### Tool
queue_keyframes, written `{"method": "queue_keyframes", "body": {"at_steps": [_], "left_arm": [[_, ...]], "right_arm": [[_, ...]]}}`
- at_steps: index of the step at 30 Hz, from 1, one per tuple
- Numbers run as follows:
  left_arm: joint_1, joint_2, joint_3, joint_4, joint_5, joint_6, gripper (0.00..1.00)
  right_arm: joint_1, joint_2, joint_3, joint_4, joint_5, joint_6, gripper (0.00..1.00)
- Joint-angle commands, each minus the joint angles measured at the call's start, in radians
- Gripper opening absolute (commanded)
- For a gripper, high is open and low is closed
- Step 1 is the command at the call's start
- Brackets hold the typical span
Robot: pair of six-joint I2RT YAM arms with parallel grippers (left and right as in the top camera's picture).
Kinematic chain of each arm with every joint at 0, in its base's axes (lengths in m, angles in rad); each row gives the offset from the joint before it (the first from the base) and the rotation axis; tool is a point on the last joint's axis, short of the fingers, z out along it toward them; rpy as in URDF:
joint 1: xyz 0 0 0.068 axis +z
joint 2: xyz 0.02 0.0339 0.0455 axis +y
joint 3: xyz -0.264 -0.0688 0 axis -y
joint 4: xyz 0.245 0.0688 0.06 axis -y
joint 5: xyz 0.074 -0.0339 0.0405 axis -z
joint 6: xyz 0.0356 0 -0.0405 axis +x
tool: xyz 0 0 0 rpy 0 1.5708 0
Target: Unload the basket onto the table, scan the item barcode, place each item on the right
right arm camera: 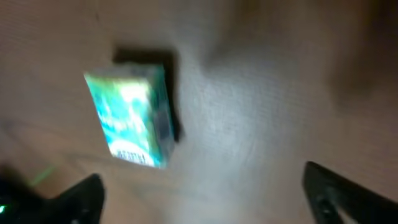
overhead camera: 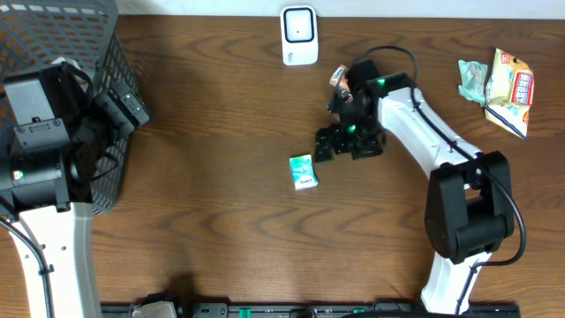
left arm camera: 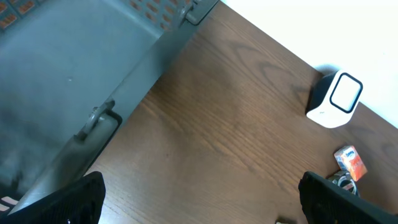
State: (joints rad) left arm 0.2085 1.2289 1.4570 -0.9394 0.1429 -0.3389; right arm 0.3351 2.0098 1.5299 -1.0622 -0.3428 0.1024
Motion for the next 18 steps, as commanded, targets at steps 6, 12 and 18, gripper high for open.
{"method": "queue_keyframes", "body": {"at_steps": [6, 12, 18], "left_arm": [[0.005, 0.0, 0.001, -0.002, -0.01, 0.013, 0.98], [0.005, 0.0, 0.001, -0.002, -0.01, 0.013, 0.98], [0.005, 0.0, 0.001, -0.002, -0.01, 0.013, 0.98]], "right_arm": [[0.072, 0.003, 0.013, 0.115, 0.045, 0.103, 0.99], [0.137, 0.005, 0.013, 0.259, 0.037, 0.186, 0.99], [0.185, 0.005, 0.013, 0.288, 0.101, 0.219, 0.99]]}}
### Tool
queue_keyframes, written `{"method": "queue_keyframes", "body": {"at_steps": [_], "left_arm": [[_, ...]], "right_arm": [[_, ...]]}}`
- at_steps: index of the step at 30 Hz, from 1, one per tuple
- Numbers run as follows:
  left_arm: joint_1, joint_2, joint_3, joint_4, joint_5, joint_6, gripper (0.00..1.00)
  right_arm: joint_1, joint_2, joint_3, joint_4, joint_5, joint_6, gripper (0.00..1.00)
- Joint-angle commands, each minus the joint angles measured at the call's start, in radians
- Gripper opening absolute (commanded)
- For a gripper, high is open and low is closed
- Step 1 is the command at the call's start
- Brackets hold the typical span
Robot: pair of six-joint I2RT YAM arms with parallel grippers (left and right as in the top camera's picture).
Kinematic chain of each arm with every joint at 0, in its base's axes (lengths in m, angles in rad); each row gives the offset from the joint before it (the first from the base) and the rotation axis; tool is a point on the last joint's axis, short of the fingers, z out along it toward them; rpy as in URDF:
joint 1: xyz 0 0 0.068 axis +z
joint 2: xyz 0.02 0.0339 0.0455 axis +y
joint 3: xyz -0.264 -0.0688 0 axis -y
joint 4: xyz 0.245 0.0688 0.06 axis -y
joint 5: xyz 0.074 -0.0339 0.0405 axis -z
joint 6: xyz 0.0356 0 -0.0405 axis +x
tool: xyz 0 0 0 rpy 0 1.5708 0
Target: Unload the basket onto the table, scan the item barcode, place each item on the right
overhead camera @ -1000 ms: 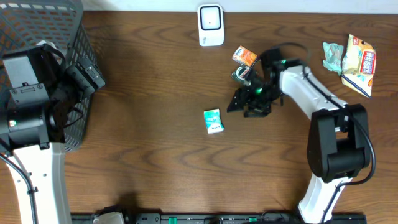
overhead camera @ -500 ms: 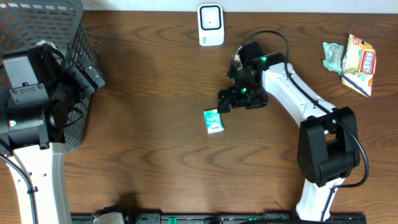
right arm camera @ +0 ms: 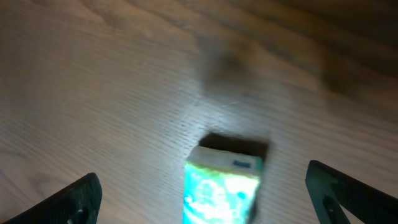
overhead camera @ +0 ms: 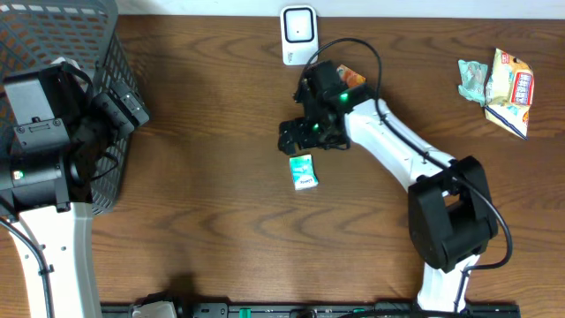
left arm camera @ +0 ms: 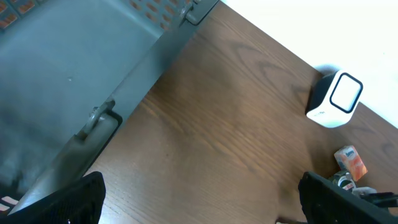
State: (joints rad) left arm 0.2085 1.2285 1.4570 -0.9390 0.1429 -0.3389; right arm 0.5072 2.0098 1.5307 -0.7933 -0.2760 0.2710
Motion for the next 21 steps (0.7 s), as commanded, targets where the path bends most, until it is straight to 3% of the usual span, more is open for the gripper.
{"method": "queue_keyframes", "body": {"at_steps": [1, 15, 19, 20, 21], "left_arm": [[0.005, 0.0, 0.001, -0.003, -0.01, 0.013, 0.98], [0.005, 0.0, 0.001, -0.003, -0.01, 0.013, 0.98], [0.005, 0.0, 0.001, -0.003, -0.01, 0.013, 0.98], [0.005, 0.0, 0.001, -0.003, -0.01, 0.013, 0.98], [0.005, 0.0, 0.001, -0.003, -0.01, 0.013, 0.98]], "right_arm": [[0.013, 0.005, 0.012, 0.027, 0.034, 0.05, 0.99], [0.024, 0.005, 0.01, 0.013, 0.039, 0.026, 0.98], [0.025, 0.005, 0.0, -0.013, 0.038, 0.024, 0.8], [0.025, 0.005, -0.011, -0.017, 0.039, 0.024, 0.68], [0.025, 0.005, -0.022, -0.018, 0.039, 0.024, 0.63]]}}
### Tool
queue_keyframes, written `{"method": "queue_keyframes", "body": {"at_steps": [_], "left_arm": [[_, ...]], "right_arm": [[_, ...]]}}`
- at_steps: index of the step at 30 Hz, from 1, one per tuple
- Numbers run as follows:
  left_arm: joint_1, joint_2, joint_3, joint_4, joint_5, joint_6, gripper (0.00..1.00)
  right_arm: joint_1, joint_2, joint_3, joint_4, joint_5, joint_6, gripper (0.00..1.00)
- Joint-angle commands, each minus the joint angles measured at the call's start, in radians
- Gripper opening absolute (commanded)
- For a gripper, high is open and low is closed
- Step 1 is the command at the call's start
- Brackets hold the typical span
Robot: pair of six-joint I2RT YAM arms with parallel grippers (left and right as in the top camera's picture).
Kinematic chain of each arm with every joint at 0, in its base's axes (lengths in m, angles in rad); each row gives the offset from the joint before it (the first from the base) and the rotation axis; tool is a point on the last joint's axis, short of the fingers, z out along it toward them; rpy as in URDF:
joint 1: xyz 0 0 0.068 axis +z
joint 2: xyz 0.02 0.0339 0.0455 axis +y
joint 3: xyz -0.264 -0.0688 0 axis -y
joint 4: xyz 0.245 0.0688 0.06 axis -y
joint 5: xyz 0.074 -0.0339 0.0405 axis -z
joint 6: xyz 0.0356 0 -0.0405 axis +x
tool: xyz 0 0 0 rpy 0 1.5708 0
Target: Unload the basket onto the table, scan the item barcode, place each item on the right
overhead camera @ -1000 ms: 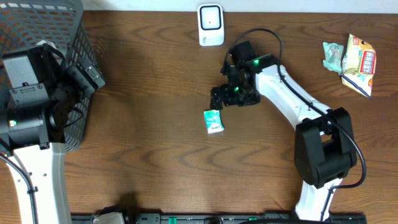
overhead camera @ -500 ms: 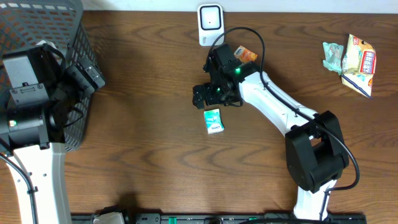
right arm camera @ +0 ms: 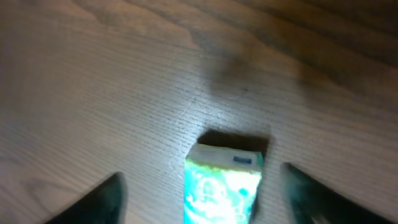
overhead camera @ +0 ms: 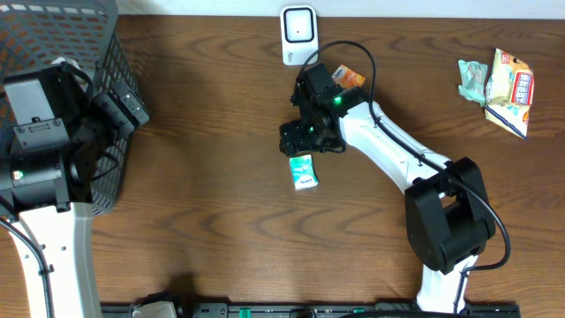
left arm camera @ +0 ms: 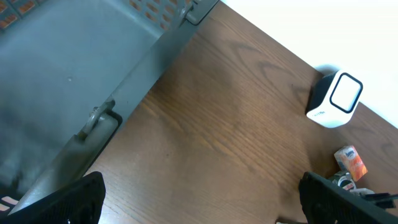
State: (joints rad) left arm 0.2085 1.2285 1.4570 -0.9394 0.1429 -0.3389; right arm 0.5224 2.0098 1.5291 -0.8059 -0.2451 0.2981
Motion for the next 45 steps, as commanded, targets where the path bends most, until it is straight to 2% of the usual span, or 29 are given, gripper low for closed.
{"method": "queue_keyframes", "body": {"at_steps": [1, 4, 6, 7, 14, 21, 23, 25, 27, 28, 30, 38, 45], "left_arm": [[0.005, 0.0, 0.001, -0.002, -0.01, 0.013, 0.98], [0.005, 0.0, 0.001, -0.002, -0.01, 0.013, 0.98], [0.005, 0.0, 0.001, -0.002, -0.01, 0.013, 0.98], [0.005, 0.0, 0.001, -0.002, -0.01, 0.013, 0.98], [0.005, 0.0, 0.001, -0.003, -0.01, 0.013, 0.98], [0.005, 0.0, 0.001, -0.003, -0.01, 0.013, 0.98], [0.005, 0.0, 0.001, -0.002, -0.01, 0.013, 0.98], [0.005, 0.0, 0.001, -0.002, -0.01, 0.013, 0.98], [0.005, 0.0, 0.001, -0.002, -0.01, 0.013, 0.98], [0.005, 0.0, 0.001, -0.002, -0.01, 0.013, 0.98], [0.005, 0.0, 0.001, -0.002, -0.01, 0.013, 0.98], [0.005, 0.0, 0.001, -0.002, -0.01, 0.013, 0.98], [0.005, 0.0, 0.001, -0.002, -0.01, 0.013, 0.98]], "right_arm": [[0.01, 0.005, -0.034, -0.006, 0.008, -0.003, 0.57], [0.005, 0.005, -0.072, -0.006, 0.031, -0.003, 0.57], [-0.002, 0.005, -0.085, -0.006, 0.033, -0.003, 0.5], [-0.005, 0.005, -0.094, -0.006, 0.029, -0.003, 0.43], [0.005, 0.005, -0.136, -0.026, -0.002, -0.003, 0.45], [0.015, 0.005, -0.224, 0.048, 0.0, 0.002, 0.43], [0.014, 0.005, -0.241, 0.069, 0.0, 0.002, 0.38], [0.013, 0.005, -0.245, 0.074, 0.0, 0.002, 0.17], [0.011, 0.005, -0.243, 0.074, -0.002, 0.001, 0.01], [0.006, 0.004, -0.241, 0.074, -0.016, 0.0, 0.01], [-0.02, 0.001, -0.237, 0.073, -0.094, -0.046, 0.01], [-0.224, -0.005, -0.236, 0.074, -0.78, -0.443, 0.01], [-0.32, -0.005, -0.236, 0.074, -1.063, -0.62, 0.01]]}}
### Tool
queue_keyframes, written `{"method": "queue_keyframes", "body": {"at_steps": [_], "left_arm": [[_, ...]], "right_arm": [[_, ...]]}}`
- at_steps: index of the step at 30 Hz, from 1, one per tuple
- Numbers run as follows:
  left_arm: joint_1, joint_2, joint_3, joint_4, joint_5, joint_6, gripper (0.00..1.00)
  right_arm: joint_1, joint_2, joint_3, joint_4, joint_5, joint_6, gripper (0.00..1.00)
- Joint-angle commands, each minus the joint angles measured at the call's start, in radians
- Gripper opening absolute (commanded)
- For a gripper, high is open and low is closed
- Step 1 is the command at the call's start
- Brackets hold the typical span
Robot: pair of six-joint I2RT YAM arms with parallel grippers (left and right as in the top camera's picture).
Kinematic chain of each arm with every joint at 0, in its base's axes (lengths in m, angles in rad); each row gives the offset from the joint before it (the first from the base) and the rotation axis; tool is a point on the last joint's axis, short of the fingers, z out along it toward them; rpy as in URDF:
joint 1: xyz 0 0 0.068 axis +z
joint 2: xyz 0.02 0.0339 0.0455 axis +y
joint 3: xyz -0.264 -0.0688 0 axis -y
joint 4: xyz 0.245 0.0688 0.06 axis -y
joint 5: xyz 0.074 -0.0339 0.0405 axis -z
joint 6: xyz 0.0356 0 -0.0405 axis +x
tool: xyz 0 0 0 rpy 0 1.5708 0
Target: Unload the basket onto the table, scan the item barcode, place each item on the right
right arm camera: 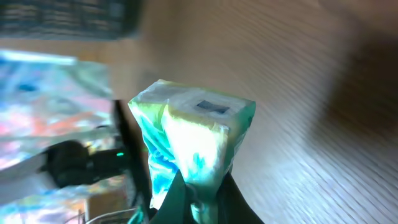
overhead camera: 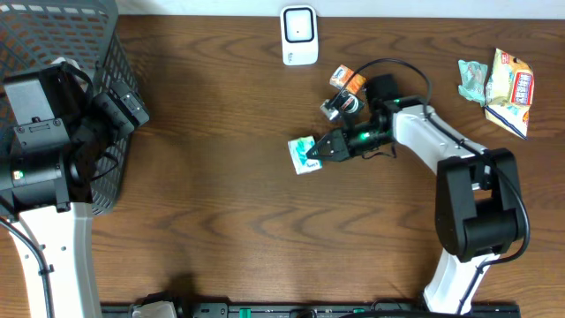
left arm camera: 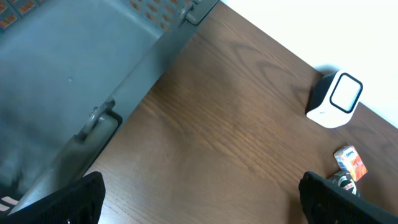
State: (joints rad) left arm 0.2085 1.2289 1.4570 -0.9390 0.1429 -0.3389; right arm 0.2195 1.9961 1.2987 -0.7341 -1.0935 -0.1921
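Observation:
A small green-and-white packet sits just left of table centre, with my right gripper shut on its right end. In the right wrist view the packet stands up out of the gripper, and its dark fingers pinch the lower end. Whether it touches the wood cannot be told. The white scanner stands at the table's far edge and also shows in the left wrist view. My left gripper hangs open by the basket, holding nothing.
A grey mesh basket fills the far left corner. An orange packet and a small dark item lie near the scanner. Several snack bags lie at the far right. The brown wooden table spreads below.
My right gripper was open over the packet lying flat, reaching from the far side. It now comes from the right and is shut on the packet, which sits a little farther back and turned.
My right gripper was open to the right of the flat green packet. It then stood open just beyond the packet, near the scanner, and stayed there a moment later. Now it holds the packet by its end. The left arm stayed by the basket throughout.

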Motion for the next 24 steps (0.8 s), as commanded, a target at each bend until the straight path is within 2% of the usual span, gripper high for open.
{"method": "queue_keyframes", "body": {"at_steps": [1, 4, 7, 11, 12, 14, 16, 17, 21, 24], "left_arm": [[0.005, 0.0, 0.001, -0.003, -0.01, 0.013, 0.98], [0.005, 0.0, 0.001, -0.003, -0.01, 0.013, 0.98], [0.005, 0.0, 0.001, -0.003, -0.01, 0.013, 0.98], [0.005, 0.0, 0.001, -0.003, -0.01, 0.013, 0.98], [0.005, 0.0, 0.001, -0.003, -0.01, 0.013, 0.98], [0.005, 0.0, 0.001, -0.003, -0.01, 0.013, 0.98], [0.005, 0.0, 0.001, -0.003, -0.01, 0.013, 0.98], [0.005, 0.0, 0.001, -0.003, -0.01, 0.013, 0.98], [0.005, 0.0, 0.001, -0.003, -0.01, 0.013, 0.98], [0.005, 0.0, 0.001, -0.003, -0.01, 0.013, 0.98]], "right_arm": [[-0.024, 0.008, -0.006, 0.003, -0.257, -0.153, 0.01], [-0.031, 0.008, -0.006, 0.016, -0.315, -0.172, 0.01], [-0.031, 0.008, -0.006, 0.03, -0.292, -0.162, 0.01], [-0.015, 0.008, -0.006, 0.027, 0.01, -0.01, 0.01], [-0.004, 0.008, -0.006, 0.026, 0.185, 0.103, 0.02], [0.011, 0.008, -0.006, 0.024, 0.317, 0.206, 0.09], [0.033, 0.008, -0.006, 0.019, 0.409, 0.272, 0.22], [0.045, 0.008, -0.006, 0.015, 0.42, 0.274, 0.25], [0.07, 0.006, 0.002, 0.0, 0.433, 0.303, 0.46], [0.07, -0.011, 0.042, -0.08, 0.463, 0.329, 0.49]]}}
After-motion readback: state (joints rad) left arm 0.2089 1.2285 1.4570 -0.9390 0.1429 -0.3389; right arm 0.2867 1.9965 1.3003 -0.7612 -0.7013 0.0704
